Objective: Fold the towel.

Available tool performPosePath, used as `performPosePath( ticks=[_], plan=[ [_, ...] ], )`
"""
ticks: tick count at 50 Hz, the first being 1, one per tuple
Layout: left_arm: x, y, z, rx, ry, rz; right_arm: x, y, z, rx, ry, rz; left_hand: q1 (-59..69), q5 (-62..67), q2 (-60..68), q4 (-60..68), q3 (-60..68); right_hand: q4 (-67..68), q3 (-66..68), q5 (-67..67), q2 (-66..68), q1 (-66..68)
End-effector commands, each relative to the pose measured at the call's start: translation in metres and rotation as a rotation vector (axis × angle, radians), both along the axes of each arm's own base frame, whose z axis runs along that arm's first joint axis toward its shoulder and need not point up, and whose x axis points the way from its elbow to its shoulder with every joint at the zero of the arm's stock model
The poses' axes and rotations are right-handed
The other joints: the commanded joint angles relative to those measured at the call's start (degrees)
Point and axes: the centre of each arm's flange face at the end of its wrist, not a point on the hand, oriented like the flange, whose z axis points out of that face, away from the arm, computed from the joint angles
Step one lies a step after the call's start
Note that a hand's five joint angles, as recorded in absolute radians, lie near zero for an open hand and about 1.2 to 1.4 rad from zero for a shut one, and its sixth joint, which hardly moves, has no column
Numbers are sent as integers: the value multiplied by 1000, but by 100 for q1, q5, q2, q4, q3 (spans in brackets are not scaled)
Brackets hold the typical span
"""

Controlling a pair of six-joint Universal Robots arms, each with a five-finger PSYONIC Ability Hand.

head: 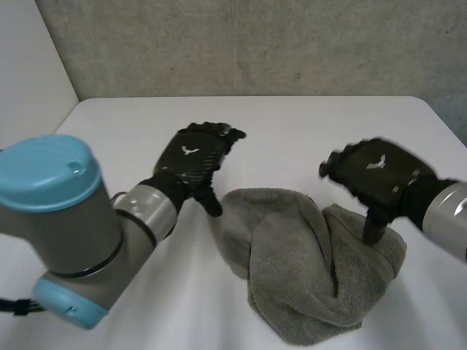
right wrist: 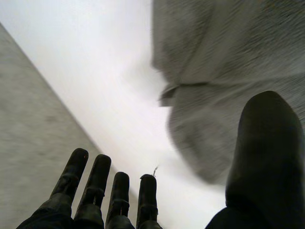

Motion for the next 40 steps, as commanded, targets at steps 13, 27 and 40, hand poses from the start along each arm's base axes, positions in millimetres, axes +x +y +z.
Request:
performPosePath(
  ticks=[13, 27, 40],
  plan=[
    [-54, -47, -52, 106, -213, -78, -9, -58, -50, 177, -48, -131, 283, 205, 292, 295, 287, -405, -482, -166, -541, -350],
    [-57, -49, -86, 102, -337, -116, 9, -77, -100, 257, 148, -44, 6909, 6831, 6918, 6921, 6913, 3396, 3319, 3635, 3261, 3451],
    [-59, -86, 111, -481, 75, 196, 27, -141, 78, -365, -306, -176, 6925, 6847, 6934, 6937, 6929, 6200, 6122, 6438, 6064, 6254]
  ],
)
